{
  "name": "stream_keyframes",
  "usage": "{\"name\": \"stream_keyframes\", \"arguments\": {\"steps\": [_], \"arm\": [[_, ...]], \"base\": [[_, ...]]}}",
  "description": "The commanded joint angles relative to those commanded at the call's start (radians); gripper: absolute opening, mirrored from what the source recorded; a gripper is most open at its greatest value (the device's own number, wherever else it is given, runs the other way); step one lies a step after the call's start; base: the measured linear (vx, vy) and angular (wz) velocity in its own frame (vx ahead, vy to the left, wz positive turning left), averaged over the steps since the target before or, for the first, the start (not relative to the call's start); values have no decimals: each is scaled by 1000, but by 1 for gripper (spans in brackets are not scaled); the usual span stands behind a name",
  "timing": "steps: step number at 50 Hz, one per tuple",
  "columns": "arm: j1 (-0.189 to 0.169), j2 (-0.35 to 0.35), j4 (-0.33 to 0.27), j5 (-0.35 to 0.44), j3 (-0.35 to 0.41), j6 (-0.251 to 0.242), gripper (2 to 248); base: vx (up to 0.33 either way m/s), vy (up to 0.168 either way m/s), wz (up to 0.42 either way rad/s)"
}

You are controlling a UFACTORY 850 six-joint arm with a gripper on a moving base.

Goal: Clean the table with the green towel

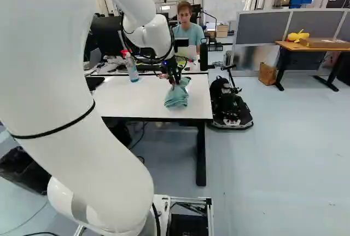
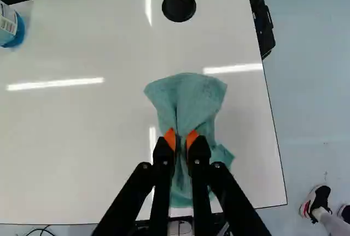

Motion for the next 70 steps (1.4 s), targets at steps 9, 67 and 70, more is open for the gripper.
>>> {"name": "stream_keyframes", "arguments": {"steps": [9, 67, 70], "arm": [[-32, -8, 0, 0, -8, 0, 42], [-88, -25, 0, 0, -27, 0, 222], [-88, -25, 0, 0, -27, 0, 247]], "base": [[0, 0, 0], [0, 0, 0], [0, 0, 0]]}}
